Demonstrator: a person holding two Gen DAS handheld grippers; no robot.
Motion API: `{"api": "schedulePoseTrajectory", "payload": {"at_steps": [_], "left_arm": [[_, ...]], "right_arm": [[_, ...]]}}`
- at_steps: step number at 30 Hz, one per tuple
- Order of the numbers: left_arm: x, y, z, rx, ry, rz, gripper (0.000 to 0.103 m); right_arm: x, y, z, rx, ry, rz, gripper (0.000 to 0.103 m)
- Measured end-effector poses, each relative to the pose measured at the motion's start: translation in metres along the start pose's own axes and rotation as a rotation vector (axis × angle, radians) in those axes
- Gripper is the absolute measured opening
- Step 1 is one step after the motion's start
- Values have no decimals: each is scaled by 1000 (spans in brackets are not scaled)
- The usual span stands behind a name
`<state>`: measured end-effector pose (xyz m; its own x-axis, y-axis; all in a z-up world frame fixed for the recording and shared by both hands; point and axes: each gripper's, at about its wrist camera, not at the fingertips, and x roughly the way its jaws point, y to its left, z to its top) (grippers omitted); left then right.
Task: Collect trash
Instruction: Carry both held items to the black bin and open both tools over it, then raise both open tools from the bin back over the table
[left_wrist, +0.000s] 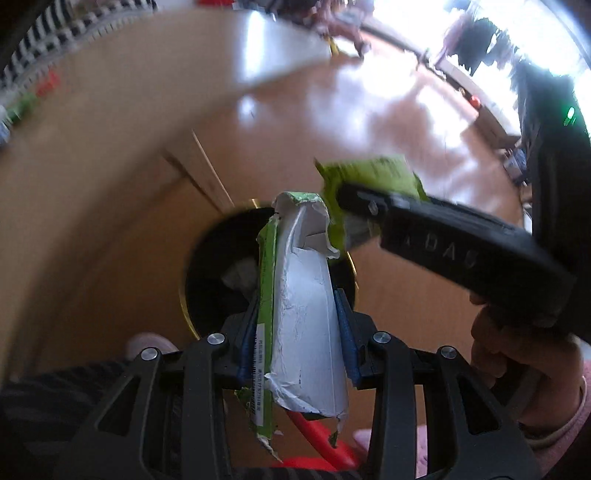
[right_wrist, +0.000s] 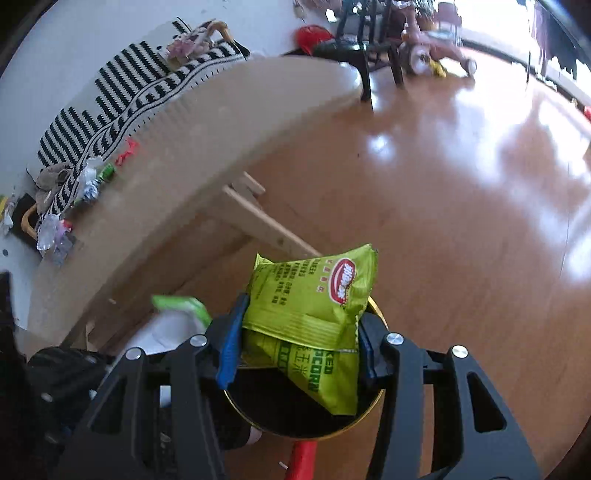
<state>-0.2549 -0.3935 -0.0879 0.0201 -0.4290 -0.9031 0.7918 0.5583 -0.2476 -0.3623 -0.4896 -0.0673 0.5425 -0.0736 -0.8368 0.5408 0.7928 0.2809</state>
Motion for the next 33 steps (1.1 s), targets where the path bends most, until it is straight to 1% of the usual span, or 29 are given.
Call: {"api": "schedulePoseTrajectory", "payload": {"at_steps": [4,8,12,14,15,16,17,18,19,20,22,23,25,26,29,30,31,33], "left_arm": [[3,6,4,-22,5,3,37],[8,11,3,-42,24,-3,37],[2,11,0,-55,22,-9,38],[2,14,1,-62,24,9,49],[2,16,3,-67,19,15,66],[0,16,4,-75,7,18,86],[-5,17,4,-87,-20,16,93],[-9,19,2,-96,-45,10,95],[-14,22,2,-108,-71,-4,97],[-19,25,2,-124,-88,-18,97],[-28,35,2,-157,-102,-29,97],[-36,42,3,-184,-120,-11,97],[-60,57,6,-221,-205,42,97],[-79,68,7,-243,-270,83,97],[-132,107,7,-300,-405,178,97],[-142,117,9,-315,-429,206,97],[-158,137,8,-339,-455,259,97],[-175,166,3,-372,-475,336,97]], "right_arm": [[8,-4,-2,9,19,2,49],[11,-4,3,20,24,2,49],[13,-9,3,36,39,8,50],[13,-11,5,65,43,22,52],[10,-14,7,88,35,29,59],[7,-17,8,98,25,33,66],[4,-18,10,111,14,32,81],[0,-20,13,127,3,26,90],[-3,-22,14,137,-7,29,91],[-6,-24,16,147,-22,28,95],[-16,-27,19,159,-69,15,96],[-20,-27,19,153,-95,3,96],[-24,-23,20,117,-136,-25,96],[-24,-19,20,92,-143,-43,96],[-17,-5,22,36,-142,-66,96],[-14,-1,24,30,-138,-63,96],[-9,8,26,21,-133,-53,96],[2,27,32,-4,-124,-35,96]]}}
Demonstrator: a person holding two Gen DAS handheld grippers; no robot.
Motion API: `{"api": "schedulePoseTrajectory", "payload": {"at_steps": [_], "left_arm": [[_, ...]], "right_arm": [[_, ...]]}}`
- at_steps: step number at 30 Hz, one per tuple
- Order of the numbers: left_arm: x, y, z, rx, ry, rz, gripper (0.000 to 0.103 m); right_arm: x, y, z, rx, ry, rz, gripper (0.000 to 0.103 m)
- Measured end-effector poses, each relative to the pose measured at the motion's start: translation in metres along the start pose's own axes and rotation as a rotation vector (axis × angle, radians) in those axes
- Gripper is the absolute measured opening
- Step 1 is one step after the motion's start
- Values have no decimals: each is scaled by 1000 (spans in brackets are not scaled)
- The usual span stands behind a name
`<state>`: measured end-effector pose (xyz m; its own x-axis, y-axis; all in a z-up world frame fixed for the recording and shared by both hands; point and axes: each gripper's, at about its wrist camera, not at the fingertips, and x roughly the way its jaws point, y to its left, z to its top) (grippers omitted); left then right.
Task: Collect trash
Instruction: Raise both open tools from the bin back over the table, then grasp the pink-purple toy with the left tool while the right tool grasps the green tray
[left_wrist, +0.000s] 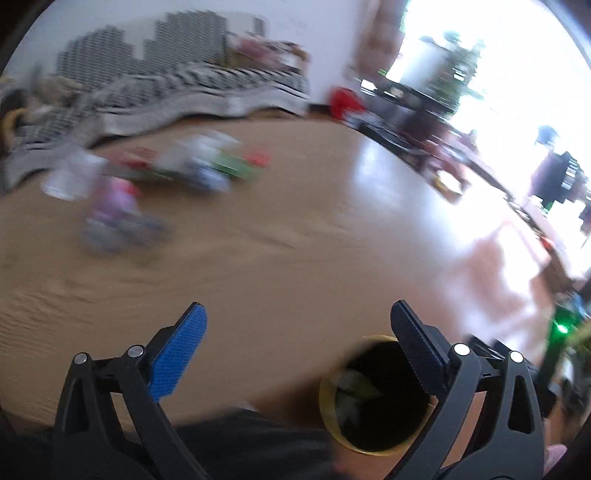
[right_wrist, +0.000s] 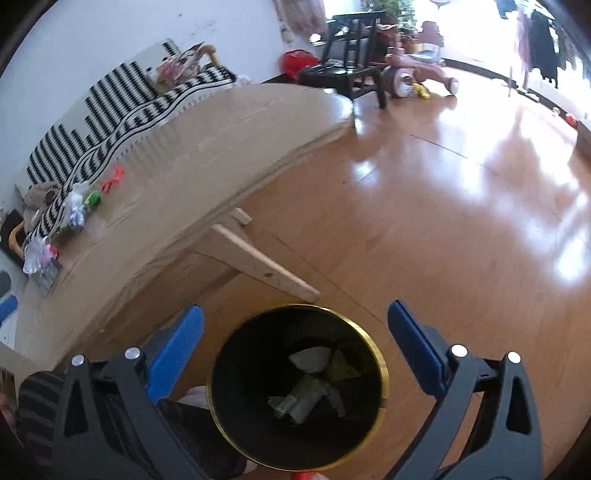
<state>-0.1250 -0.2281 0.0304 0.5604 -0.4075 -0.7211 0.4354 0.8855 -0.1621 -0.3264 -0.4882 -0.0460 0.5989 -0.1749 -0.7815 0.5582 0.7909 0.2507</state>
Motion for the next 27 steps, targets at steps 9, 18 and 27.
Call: {"api": "schedulePoseTrajectory", "payload": {"at_steps": [9,18,27], "left_arm": [[15,152,33,-222,9,219,97],[77,184,96,-173,43,253,97],[137,194,101,-130,120,301,97]], "right_arm": [[39,131,49,-187,-21,135,96],[91,239,131,-376,-55,175,96],[159,310,176,-447,-1,250,82]]}}
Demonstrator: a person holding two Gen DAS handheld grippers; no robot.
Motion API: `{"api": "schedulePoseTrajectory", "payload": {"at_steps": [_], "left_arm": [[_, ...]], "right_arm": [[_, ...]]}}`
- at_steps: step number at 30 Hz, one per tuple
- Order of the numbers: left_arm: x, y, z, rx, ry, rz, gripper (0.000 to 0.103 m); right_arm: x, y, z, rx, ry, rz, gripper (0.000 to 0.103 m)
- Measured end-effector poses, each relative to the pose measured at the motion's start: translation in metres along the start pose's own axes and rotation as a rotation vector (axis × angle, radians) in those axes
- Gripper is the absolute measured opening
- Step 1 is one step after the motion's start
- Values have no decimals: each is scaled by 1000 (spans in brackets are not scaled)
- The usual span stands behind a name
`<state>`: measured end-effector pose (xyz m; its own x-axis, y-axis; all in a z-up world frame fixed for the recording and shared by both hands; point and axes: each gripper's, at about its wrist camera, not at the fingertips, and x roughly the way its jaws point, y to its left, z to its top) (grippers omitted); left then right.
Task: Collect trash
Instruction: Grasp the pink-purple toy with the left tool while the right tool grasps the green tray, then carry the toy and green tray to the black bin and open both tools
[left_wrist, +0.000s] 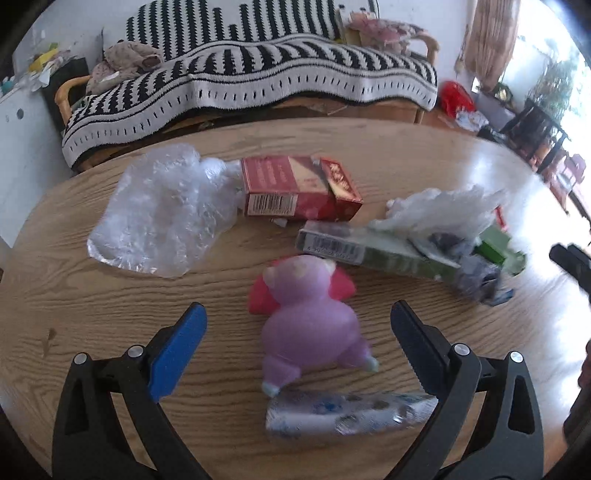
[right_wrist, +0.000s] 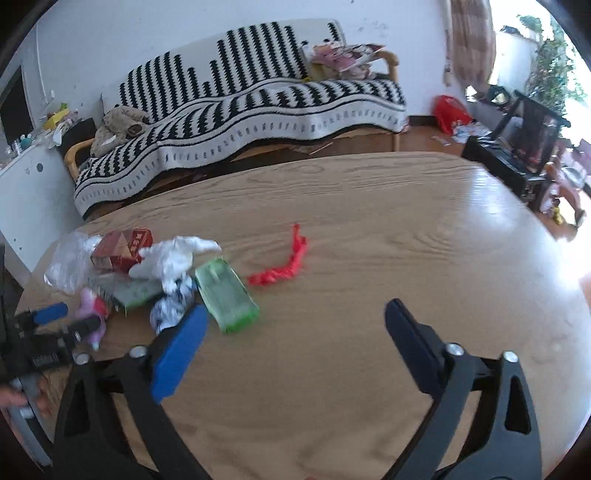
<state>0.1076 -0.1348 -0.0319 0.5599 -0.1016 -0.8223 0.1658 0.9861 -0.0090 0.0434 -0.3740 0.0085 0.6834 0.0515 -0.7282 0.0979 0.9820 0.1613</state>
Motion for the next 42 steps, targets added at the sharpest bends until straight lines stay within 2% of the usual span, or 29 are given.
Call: {"api": "schedulePoseTrajectory", "payload": {"at_steps": [3,5,7,8,9,10,11,12,16,23,36,42], "left_arm": [[7,8,1,-18,11,8,97],[9,13,2,-23,5,11,97],[14,18,1,-47,24,-37,95],[17,19,1,-58,33,-61,91],[17,19,1,-58,31,-99,81],[14,15,1,-37,21,-112,56],[12,14,1,-30,19,-119,54],[11,14,0,-33,21,-113,51],[2,15,-1,-48,12,-118,48],[-15,23,-2,-66,-28,-95,47],[-44,39,-5,-90,-78,-106,48],[-69,32,-15,-71,-123,-111,48]], "right_arm": [[21,5,5,-10,44,12,69],[35,9,4,-14,69,21,64],[47,11,4,-18,96,30,54],[52,14,4,-20,99,41,38],[52,16,2,-22,86,53,25],[51,19,1,-25,83,60,19],[52,22,-2,-27,88,67,10],[52,25,-4,-28,86,77,6],[44,30,-14,-30,68,73,6],[28,28,-16,-25,37,47,6],[-9,40,-13,-39,-17,26,6],[-27,38,-26,-27,-14,18,6]]}}
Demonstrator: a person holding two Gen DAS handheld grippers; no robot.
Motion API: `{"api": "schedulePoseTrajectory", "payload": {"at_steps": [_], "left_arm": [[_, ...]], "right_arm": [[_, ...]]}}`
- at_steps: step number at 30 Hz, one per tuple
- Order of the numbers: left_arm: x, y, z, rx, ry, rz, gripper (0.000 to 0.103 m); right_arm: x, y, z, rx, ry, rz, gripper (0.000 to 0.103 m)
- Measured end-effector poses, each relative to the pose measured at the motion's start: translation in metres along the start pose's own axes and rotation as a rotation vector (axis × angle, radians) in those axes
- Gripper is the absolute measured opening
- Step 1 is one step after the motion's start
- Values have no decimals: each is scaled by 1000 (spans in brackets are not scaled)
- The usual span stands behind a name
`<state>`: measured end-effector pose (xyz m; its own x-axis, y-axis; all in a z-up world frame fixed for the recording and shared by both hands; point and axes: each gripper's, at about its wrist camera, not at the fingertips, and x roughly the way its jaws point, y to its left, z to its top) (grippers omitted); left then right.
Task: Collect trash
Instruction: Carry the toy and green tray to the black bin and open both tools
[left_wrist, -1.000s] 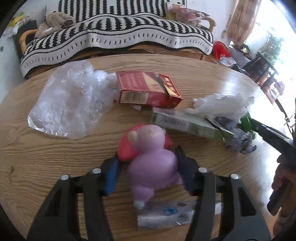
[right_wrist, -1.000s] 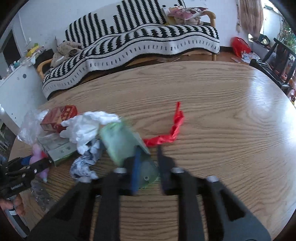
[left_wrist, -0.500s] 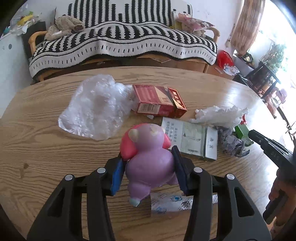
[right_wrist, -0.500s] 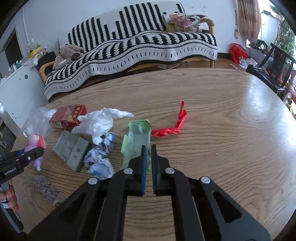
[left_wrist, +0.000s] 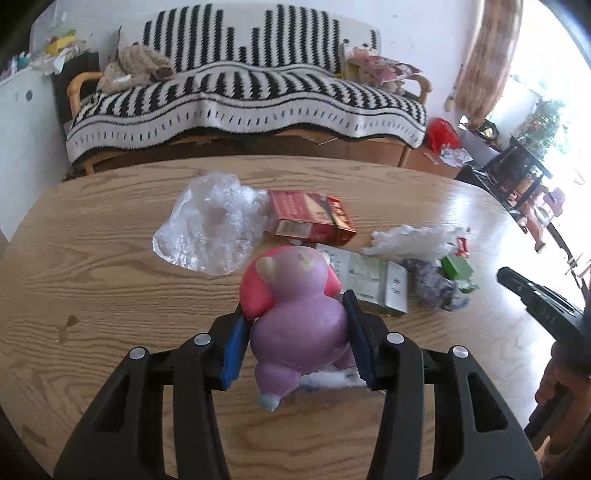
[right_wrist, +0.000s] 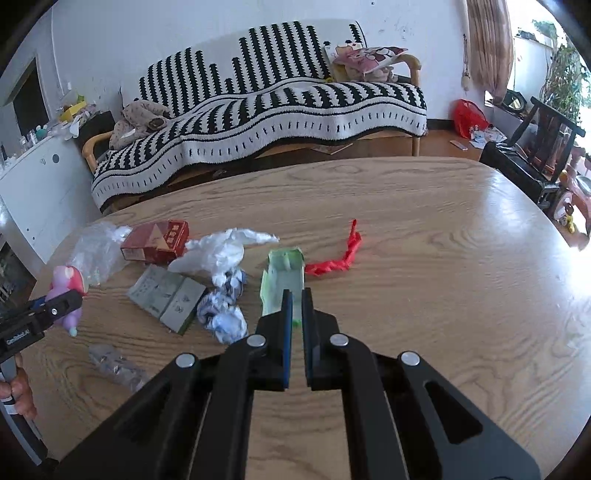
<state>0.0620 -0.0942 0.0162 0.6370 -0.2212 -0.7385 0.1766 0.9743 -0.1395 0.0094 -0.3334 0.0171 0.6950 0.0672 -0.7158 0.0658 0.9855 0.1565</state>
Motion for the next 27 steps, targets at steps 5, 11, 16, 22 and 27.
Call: {"api": "schedulePoseTrajectory", "payload": {"at_steps": [5,11,16,22,27], "left_arm": [[-11,-4,-8,5,-9,-11,48],[-16,6,-10,-22,-12,-14,48],[-9,7,-5,-4,-2,-21,48],[-6,9,-2,11,-3,-21,48],[-7,12,0,7,-4,-24,48]], "right_arm": [[-6,-7,-7,28,12,-5,6],[12,-14,10,78,13,-3,65],[43,-4,20,28,53,-57,41],[78,-5,21,40,105,-54,21],[70,-1,24,33,71,-39,3]]}}
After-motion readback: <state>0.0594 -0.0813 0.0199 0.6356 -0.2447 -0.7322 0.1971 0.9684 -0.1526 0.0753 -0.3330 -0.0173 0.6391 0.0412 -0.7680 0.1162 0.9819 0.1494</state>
